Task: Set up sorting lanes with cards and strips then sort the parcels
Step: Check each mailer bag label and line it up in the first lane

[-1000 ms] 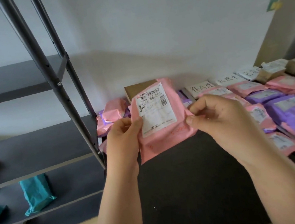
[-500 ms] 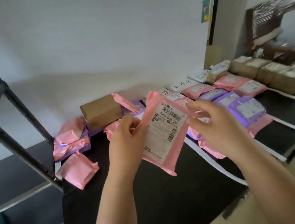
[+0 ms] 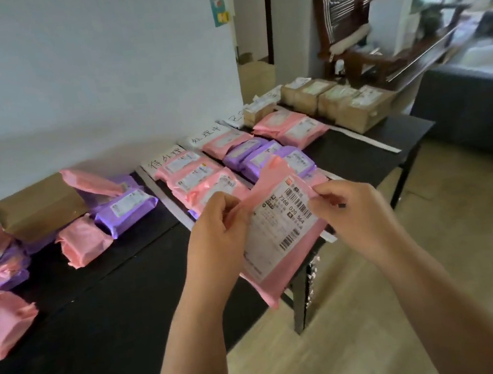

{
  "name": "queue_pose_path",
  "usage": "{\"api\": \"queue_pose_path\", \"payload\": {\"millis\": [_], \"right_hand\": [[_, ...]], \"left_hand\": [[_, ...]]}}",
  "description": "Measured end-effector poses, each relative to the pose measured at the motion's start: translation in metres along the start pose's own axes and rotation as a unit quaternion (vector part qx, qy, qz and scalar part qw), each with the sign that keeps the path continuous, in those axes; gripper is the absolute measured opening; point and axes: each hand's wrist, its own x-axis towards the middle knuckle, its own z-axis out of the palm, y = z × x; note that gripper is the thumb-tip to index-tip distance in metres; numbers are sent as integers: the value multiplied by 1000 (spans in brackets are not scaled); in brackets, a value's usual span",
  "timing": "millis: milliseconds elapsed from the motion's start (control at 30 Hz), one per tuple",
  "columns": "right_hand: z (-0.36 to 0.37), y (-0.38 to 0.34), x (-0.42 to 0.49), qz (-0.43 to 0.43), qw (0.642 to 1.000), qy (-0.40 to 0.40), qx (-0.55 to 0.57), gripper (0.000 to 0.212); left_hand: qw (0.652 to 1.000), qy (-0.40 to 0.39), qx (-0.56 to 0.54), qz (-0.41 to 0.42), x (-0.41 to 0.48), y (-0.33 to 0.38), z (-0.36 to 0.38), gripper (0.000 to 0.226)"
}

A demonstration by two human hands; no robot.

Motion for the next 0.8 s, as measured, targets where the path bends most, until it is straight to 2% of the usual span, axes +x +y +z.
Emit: {"api": "queue_pose_path", "payload": {"millis": [100,367,500,633,733,800], "right_hand": [[-26,30,3,12,999,32,29,5],[-66,88,26,28,989,126,65,14],[-85,111,59,42,985,153,64,13],[-103,136,111,84,977,180,73,12],[-112,148,156,100,974,190,75,10],[-115,153,184,99,973,197,72,11]], "left_hand": [[1000,11,-4,-11,-3,17,38,13],[999,-4,24,30,24,52,113,12],[998,26,35,54,58,62,143,34],[998,54,12,-10,105,61,174,46],[999,17,8,-43,143,60,199,46],[996,-56,7,-65,169,61,216,40]]}}
